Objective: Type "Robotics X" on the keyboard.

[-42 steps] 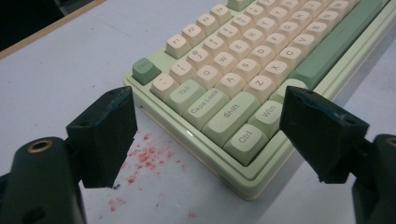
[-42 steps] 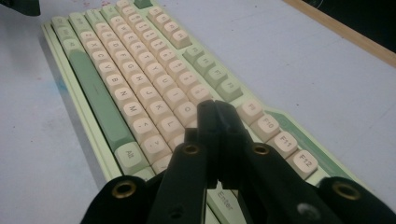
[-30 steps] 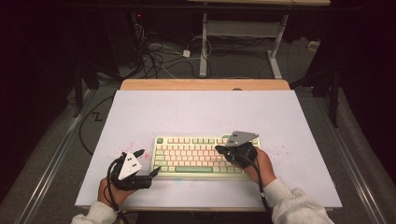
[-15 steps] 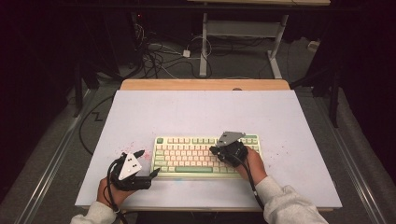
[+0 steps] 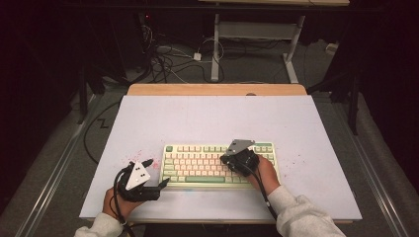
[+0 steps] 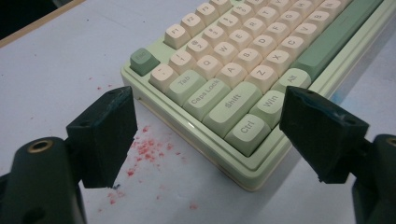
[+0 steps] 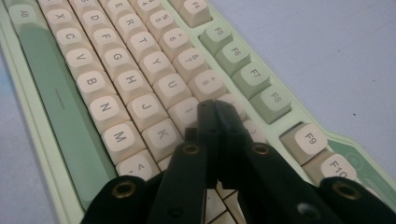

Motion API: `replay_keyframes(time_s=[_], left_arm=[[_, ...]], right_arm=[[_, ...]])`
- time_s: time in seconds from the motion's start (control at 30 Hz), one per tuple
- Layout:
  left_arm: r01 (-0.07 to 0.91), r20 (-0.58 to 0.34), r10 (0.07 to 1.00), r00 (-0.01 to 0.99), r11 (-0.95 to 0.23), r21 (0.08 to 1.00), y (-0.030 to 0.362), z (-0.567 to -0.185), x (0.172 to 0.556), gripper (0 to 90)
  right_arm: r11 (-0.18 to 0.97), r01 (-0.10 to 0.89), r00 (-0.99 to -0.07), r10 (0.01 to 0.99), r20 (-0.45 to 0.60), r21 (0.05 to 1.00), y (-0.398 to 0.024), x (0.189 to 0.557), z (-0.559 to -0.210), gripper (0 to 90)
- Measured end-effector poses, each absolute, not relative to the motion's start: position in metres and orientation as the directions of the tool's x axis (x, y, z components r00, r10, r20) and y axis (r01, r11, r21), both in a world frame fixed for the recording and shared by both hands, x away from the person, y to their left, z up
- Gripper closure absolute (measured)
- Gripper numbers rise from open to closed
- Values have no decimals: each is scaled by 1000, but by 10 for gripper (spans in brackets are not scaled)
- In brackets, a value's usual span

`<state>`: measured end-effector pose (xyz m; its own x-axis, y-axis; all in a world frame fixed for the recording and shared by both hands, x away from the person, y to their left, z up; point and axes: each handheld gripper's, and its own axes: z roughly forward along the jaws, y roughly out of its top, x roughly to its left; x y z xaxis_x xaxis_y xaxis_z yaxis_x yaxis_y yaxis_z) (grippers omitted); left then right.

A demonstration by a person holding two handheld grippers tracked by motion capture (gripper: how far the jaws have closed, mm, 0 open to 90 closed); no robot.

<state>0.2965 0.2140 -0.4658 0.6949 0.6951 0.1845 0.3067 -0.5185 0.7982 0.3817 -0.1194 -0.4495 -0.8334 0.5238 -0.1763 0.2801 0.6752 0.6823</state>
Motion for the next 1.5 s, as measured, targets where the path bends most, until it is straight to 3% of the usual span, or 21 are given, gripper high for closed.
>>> replay_keyframes(time_s=[0.8,1.5], left_arm=[[303,184,696,694,-514,803,214,-464,296,182],[311,177,707,685,-503,806,216,-463,298,183]], right_arm=[[558,221,-835,533,-141,800,-132,358,-421,900],[543,186,-847,511,-146,819,-133,348,-412,900]])
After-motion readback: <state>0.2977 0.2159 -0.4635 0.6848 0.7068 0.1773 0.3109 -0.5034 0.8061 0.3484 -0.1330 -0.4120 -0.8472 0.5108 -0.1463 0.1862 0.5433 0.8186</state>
